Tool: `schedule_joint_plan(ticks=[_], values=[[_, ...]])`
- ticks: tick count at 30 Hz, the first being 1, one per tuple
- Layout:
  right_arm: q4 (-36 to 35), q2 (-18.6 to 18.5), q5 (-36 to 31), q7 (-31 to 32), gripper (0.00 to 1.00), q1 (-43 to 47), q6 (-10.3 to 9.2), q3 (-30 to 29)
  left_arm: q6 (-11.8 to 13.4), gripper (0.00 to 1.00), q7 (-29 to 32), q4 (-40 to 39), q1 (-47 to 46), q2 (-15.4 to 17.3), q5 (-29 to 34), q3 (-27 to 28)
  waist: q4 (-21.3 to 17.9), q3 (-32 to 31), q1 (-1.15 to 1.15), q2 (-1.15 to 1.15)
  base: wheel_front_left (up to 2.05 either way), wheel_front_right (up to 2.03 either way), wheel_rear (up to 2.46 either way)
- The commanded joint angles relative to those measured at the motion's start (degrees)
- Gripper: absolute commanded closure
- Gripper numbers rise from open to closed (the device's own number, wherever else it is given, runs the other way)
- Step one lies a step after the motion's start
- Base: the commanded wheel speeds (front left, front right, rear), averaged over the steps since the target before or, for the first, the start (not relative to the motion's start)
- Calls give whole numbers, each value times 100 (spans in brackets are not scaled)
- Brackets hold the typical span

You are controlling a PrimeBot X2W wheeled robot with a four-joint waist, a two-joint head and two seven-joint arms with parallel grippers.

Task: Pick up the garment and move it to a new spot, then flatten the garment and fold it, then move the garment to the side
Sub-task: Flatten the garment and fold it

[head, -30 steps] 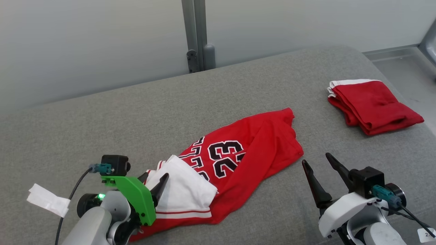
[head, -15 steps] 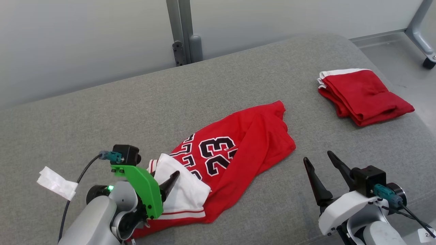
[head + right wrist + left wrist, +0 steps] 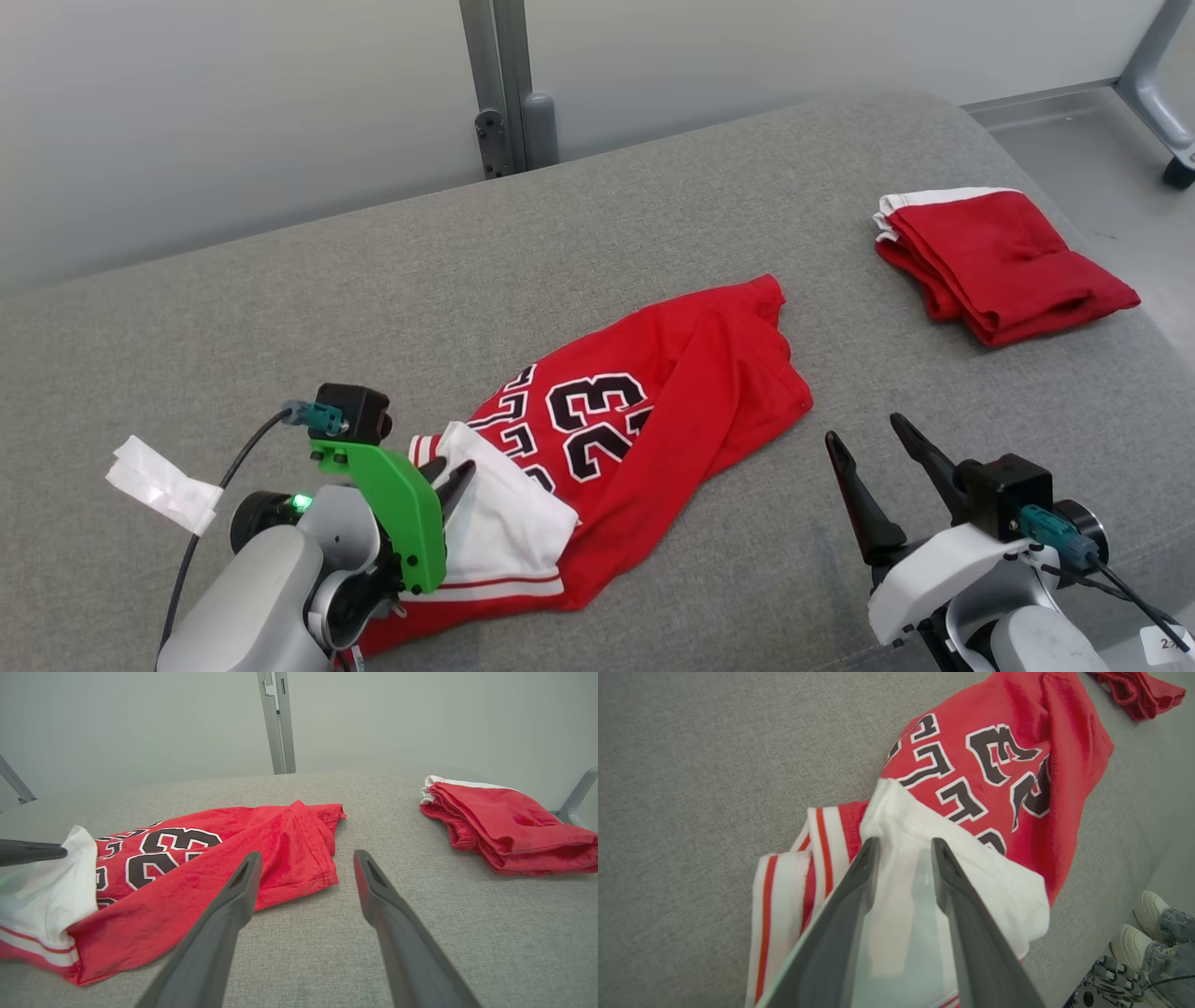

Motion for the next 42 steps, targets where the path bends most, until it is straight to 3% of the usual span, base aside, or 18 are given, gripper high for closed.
schedule_joint_plan(ticks=[1, 8, 9, 14, 20, 21, 23, 28, 29, 30, 31, 32, 42], values=[[8, 1, -20, -22, 0, -57, -3, -5, 46, 63, 65, 8, -63, 43, -43, 0, -11, 19, 0, 0, 0, 0, 0], [-13, 23, -24, -46, 0, -95, -3, 14, 244, 48, 7, 115, -131, 100, 79, 3, -65, 131, 0, 0, 0, 0, 0], [-11, 21, -23, -49, 0, -96, -3, 14, 278, 27, -38, 149, -161, 113, 132, 2, -71, 149, 0, 0, 0, 0, 0], [-1, 33, -40, -52, 0, -148, -3, 25, 288, 21, -176, 280, -230, 78, 182, 4, -102, 206, 0, 0, 0, 0, 0], [27, 33, -45, -74, 0, -177, -3, 36, 200, 29, -187, 416, -354, 23, 141, -33, -134, 228, 0, 0, 0, 0, 0], [31, 33, -45, -76, 0, -181, -3, 39, 185, 33, -189, 434, -370, 17, 138, -38, -138, 228, 0, 0, 0, 0, 0], [43, 31, -41, -80, 0, -188, -3, 47, 165, 51, -166, 474, -408, -5, 118, -59, -147, 221, 0, 0, 0, 0, 0], [60, 31, -42, -86, 0, -189, -3, 46, 107, 61, -158, 545, -444, -50, 67, -104, -164, 197, 0, 0, 0, 0, 0], [69, 25, -47, -76, 0, -178, -3, 33, 90, 69, -191, 546, -455, -71, 83, -127, -154, 185, 0, 0, 0, 0, 0], [73, 21, -49, -71, 0, -167, -3, 25, 81, 85, -211, 542, -454, -72, 90, -139, -145, 177, 0, 0, 0, 0, 0], [77, 19, -49, -67, 0, -153, -3, 19, 83, 88, -262, 525, -453, -61, 125, -142, -135, 167, 0, 0, 0, 0, 0], [80, 27, -53, -65, 0, -140, -3, 13, 81, 100, -299, 513, -441, -53, 137, -147, -123, 156, 0, 0, 0, 0, 0], [18, 22, -59, -14, 0, -22, -3, -64, 277, 100, -981, -20, 47, 100, 190, 10, 91, -3, 0, 0, 0, 0, 0]])
